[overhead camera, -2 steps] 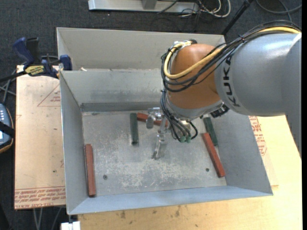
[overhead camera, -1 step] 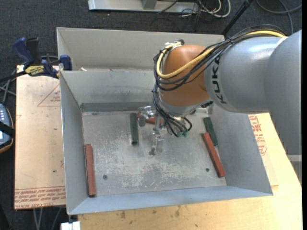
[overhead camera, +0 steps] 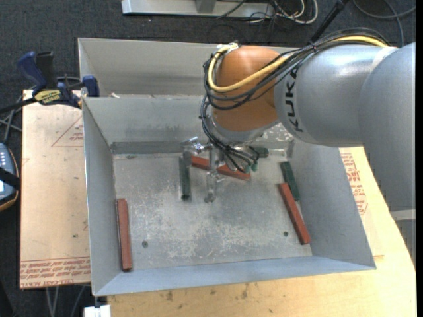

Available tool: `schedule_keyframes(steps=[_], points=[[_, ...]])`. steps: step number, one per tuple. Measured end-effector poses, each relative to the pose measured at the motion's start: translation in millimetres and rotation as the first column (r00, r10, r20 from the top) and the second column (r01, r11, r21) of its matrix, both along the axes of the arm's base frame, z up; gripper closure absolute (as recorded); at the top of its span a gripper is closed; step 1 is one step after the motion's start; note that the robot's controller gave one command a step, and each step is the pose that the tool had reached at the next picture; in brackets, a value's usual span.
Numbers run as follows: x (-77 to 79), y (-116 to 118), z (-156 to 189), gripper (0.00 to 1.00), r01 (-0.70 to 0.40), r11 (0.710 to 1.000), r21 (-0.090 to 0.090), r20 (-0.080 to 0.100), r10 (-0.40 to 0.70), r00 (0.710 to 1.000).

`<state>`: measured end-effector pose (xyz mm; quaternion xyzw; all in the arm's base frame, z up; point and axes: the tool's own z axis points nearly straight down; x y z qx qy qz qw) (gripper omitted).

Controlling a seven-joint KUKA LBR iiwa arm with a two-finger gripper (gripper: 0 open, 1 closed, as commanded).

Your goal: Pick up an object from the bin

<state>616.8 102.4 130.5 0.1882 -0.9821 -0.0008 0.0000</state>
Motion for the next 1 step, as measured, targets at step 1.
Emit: schedule_keyframes(steps=[1], points=[[12.3,8.4,5.8,0.00,-0.193,0.981,0.000,0.005,0.193,0.981]])
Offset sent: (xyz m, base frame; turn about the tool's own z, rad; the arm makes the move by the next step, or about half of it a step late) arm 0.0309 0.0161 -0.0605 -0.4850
